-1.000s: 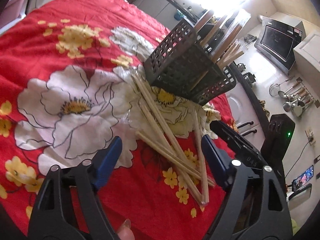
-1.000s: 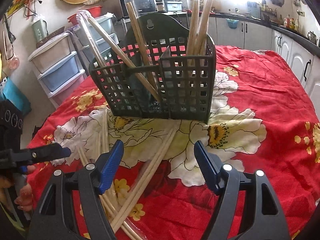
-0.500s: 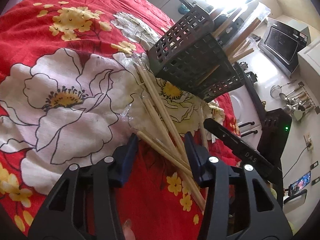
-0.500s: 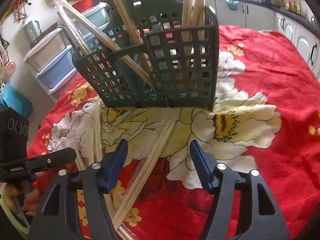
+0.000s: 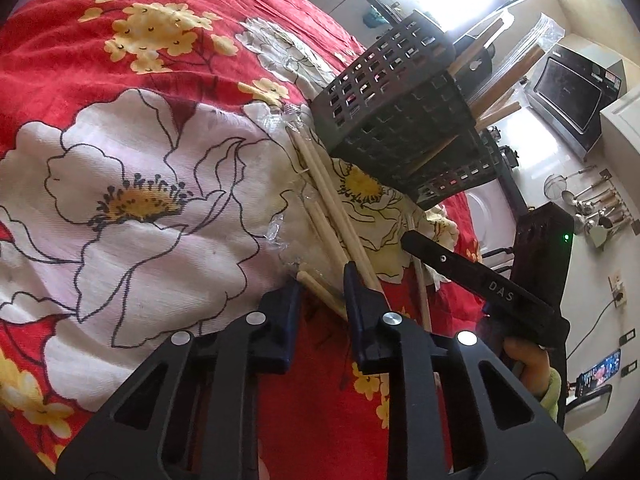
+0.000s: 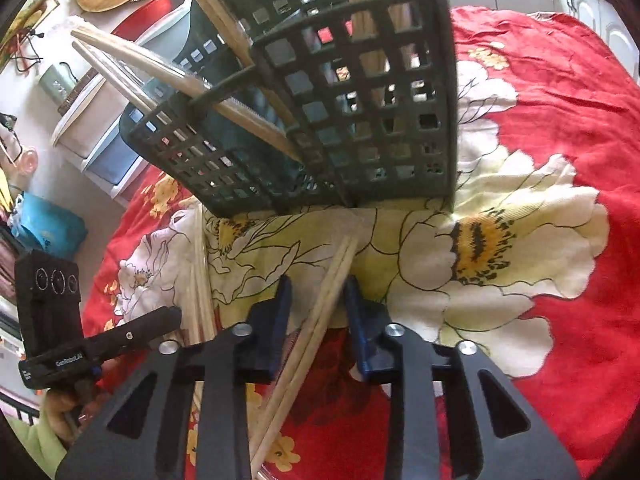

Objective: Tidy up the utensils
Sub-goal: 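Close the left tool on a wooden chopstick while the right tool grasps another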

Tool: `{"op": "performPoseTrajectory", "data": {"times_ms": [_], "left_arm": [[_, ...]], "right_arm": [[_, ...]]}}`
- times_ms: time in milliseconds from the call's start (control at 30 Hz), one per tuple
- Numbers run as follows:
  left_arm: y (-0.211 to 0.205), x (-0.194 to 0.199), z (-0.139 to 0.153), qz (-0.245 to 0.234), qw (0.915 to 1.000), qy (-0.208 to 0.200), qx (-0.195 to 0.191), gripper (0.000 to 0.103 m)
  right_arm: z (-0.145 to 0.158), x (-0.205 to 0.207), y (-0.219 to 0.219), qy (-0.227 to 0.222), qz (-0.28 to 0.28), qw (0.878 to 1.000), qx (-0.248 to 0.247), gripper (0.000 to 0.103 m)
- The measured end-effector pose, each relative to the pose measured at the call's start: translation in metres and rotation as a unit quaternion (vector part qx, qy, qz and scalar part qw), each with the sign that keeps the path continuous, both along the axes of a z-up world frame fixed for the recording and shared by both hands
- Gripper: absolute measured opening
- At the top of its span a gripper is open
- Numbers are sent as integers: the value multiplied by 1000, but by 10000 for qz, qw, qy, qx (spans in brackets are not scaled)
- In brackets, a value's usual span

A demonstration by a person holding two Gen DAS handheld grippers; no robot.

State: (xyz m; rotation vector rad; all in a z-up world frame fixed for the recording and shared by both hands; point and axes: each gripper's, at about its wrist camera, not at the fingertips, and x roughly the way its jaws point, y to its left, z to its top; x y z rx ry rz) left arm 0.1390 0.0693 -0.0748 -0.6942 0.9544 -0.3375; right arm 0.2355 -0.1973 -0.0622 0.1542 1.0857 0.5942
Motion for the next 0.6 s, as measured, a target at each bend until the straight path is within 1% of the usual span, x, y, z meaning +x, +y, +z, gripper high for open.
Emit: {"op": "performPoseTrajectory", "data": {"times_ms": [133, 200, 233, 367, 600], "left_arm": [[3, 0, 0, -13, 10000, -11, 16, 14], [1, 0, 0, -22, 10000, -22, 28, 14], [1, 0, 1, -23, 10000, -24, 31, 14], [1, 0, 2, -10, 10000, -20, -1, 13], [4, -6, 11, 37, 9999, -164, 30, 11]], "right_arm": [[-2, 3, -3, 30, -77, 10000, 53, 17], [-3, 4, -5, 53, -114, 9999, 85, 12], [-3, 4, -7, 62, -142, 9998, 93, 11], [0, 4, -11, 36, -195, 9997, 134, 10], [13, -4, -13, -223, -194, 9994, 154, 10]]}}
